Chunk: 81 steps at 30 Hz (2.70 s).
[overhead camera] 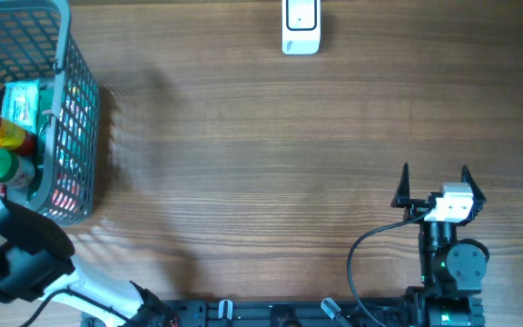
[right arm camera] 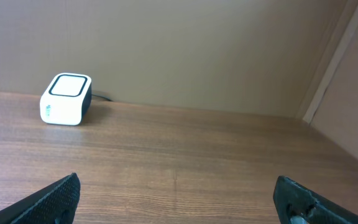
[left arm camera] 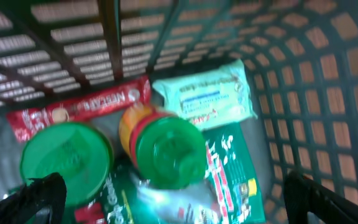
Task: Scan the item barcode
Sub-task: 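Reach the left gripper into the basket and grasp the red-yellow sauce bottle, then lift the sauce bottle and carry it toward the white scanner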
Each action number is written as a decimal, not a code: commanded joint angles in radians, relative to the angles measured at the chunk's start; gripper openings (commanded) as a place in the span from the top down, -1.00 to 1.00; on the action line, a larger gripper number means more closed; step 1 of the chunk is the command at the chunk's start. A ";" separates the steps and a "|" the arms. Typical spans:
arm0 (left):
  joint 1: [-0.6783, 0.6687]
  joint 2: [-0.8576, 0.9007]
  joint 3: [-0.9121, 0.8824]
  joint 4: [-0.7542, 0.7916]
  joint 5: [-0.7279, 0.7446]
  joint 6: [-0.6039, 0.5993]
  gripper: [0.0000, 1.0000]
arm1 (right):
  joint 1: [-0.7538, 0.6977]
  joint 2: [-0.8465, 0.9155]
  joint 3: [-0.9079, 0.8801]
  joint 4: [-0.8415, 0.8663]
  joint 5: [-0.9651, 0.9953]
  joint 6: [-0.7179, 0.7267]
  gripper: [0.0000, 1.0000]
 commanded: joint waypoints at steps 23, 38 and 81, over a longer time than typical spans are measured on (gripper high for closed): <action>-0.047 0.124 0.021 0.092 -0.005 -0.014 0.35 | 0.006 -0.005 -0.003 0.005 -0.013 -0.012 -1.00; -0.047 -0.343 0.098 0.092 -0.001 -0.015 0.36 | 0.006 -0.005 -0.003 0.005 -0.013 -0.012 -1.00; -0.634 -0.376 0.096 -0.008 0.350 -0.070 0.70 | 0.006 -0.005 -0.003 0.005 -0.013 -0.012 -1.00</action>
